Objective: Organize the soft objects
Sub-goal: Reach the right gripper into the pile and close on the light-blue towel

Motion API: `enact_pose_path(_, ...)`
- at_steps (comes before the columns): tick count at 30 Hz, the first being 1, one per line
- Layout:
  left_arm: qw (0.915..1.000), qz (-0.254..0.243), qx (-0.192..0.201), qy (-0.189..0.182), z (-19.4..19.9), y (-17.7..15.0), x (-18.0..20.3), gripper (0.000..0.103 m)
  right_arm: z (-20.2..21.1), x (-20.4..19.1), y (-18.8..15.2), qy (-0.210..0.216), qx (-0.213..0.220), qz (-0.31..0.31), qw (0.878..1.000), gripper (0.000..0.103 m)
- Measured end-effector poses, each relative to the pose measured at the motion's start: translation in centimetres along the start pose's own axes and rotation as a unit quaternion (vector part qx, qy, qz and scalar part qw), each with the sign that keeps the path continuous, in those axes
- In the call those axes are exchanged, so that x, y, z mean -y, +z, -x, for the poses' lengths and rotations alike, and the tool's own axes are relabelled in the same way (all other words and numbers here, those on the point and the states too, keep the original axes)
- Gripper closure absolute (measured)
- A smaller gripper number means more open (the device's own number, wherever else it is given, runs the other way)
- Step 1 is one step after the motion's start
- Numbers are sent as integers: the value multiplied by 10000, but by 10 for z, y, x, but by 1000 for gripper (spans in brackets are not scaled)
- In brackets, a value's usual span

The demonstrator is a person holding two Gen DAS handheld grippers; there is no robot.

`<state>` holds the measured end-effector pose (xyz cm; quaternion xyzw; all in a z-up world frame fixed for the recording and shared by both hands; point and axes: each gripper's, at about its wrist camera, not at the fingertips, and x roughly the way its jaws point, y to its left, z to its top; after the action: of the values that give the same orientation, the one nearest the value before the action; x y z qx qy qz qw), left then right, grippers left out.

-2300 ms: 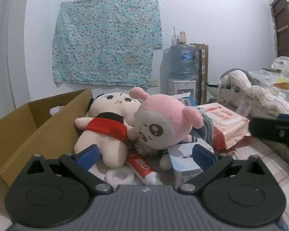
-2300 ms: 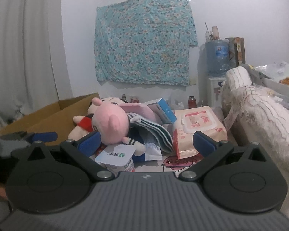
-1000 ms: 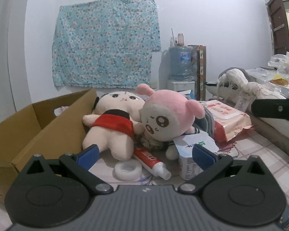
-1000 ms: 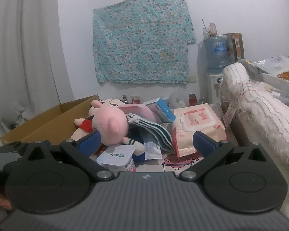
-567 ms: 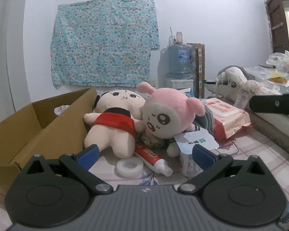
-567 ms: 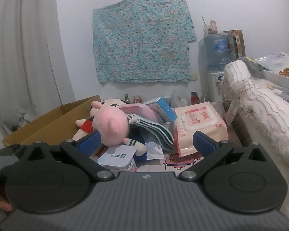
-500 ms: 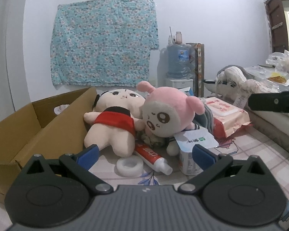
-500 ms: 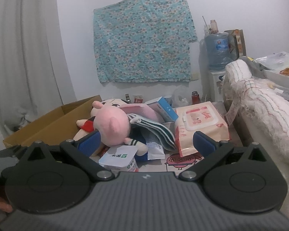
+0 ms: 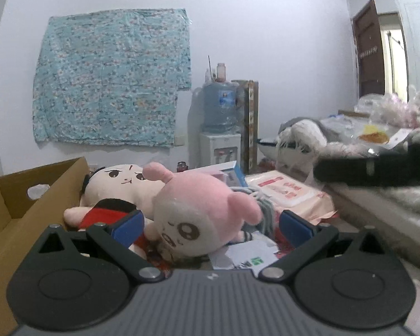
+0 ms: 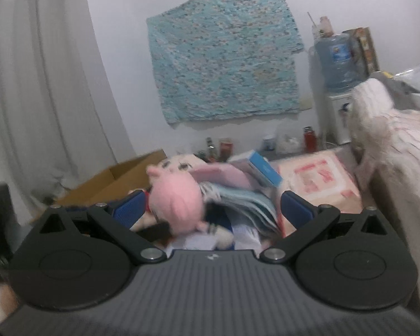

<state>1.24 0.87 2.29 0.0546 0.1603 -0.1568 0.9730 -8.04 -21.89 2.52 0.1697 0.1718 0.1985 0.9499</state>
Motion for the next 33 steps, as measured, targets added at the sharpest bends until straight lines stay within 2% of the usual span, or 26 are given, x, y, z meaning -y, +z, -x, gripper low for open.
enact_pose_path(2, 9999, -19, -131, 15, -13, 0, -3, 0, -18, 2, 12, 85, -135, 69, 9998, 1)
enact_pose_path(4, 9995, 134, -275, 51, -24, -4, -10, 0, -42, 6, 19, 30, -520, 293, 9982, 1)
enact_pose_path(6, 9998, -59, -167, -1, -28, -5, -13, 0, -54, 12, 17, -182, -757, 462, 9959, 1)
enact_pose_path(8, 9991, -403, -85, -22, -34, -2, -11, 0, -60, 18, 15, -200, -907, 360, 9950, 1)
enact_pose_path(10, 9984, -487, -189, -201, -44, -1, -11, 0, -68, 18, 16, -100, -1043, 371, 9938, 1)
enact_pose_path(13, 9976, -303, -414, -457, -59, -2, -16, 0, -77, 9, 11, -291, -1294, 846, 9875, 1)
enact_pose_path(18, 9972, -341, -484, -465, -71, -3, -20, 4, -98, 3, 15, -356, -1423, 1480, 9781, 1)
enact_pose_path(22, 9970, -330, -409, -570, -67, -2, -26, 14, -107, 14, 19, -399, -1559, 1388, 9772, 2)
enact_pose_path(25, 9973, -370, -297, -558, -65, 0, -29, 15, -116, 11, 14, -491, -1597, 1556, 9736, 3)
enact_pose_path(26, 9973, -348, -286, -583, -65, 0, -30, 16, -120, 9, 12, -441, -1628, 1602, 9726, 6)
enact_pose_path(29, 9976, -354, -230, -552, -65, 1, -29, 18, -126, -2, 4, -412, -1761, 1829, 9663, 27)
enact_pose_path(31, 9975, -381, -251, -533, -65, 1, -28, 20, -131, -5, -1, -435, -1916, 1911, 9617, 54)
enact_pose_path(33, 9971, -451, -324, -523, -64, 3, -27, 21, -132, -8, -5, -567, -1882, 1942, 9611, 58)
